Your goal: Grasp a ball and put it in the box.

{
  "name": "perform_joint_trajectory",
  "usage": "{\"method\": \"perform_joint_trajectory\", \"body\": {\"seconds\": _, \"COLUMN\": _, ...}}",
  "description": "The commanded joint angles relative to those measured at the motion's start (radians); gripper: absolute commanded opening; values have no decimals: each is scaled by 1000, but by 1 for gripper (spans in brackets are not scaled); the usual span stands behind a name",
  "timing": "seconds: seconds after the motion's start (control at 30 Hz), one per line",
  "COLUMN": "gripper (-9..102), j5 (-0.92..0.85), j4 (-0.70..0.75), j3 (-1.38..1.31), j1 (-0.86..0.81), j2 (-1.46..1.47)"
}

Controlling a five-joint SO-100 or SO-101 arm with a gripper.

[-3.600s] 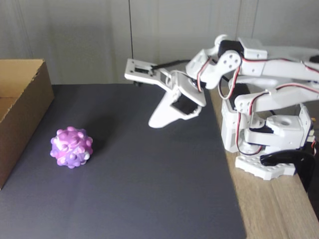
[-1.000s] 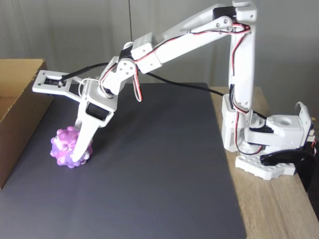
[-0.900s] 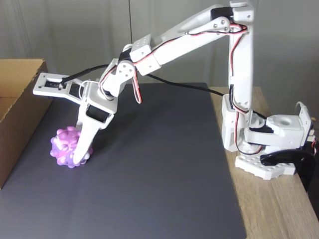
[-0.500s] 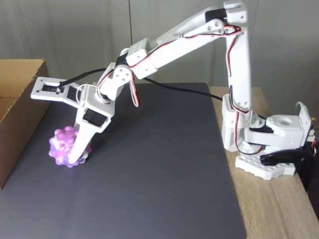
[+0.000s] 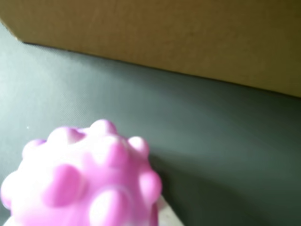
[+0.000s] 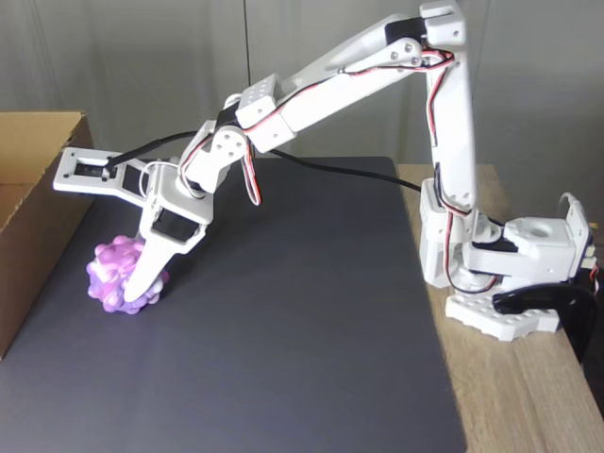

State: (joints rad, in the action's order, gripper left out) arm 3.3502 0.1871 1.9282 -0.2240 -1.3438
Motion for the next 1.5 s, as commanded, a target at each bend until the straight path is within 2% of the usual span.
{"method": "perform_joint_trajectory", "body": {"seconds": 0.0, "gripper": 26, "j5": -6, "j4": 15, "j3": -29, "j1": -2, "j2": -60}}
{"method": "perform_joint_trajectory", "body": {"seconds": 0.27, "gripper": 23, "j5": -26, "j4": 112, "j3": -18, "j1": -28, "j2": -268}}
{"method": "perform_joint_trajectory", "body": {"seconds": 0.63, "gripper": 19, "j5": -20, "j4": 120, "j3": -153, "j1": -9, "j2": -423}}
{"method": "perform_joint_trajectory", "body": {"seconds": 0.8, "gripper": 17, "j5": -23, "j4": 123, "j3": -350, "j1": 0, "j2": -347}}
{"method": "perform_joint_trajectory", "body": {"seconds": 1.03, "gripper": 16, "j5": -21, "j4": 132, "j3": -732, "j1": 11, "j2": -97}}
{"method": "perform_joint_trajectory", "body": {"seconds": 1.17, "gripper": 16, "j5": -31, "j4": 74, "j3": -795, "j1": 12, "j2": -20}}
{"method": "perform_joint_trajectory", "body": {"seconds": 1.47, "gripper": 15, "j5": -46, "j4": -241, "j3": -810, "j1": 6, "j2": 138}}
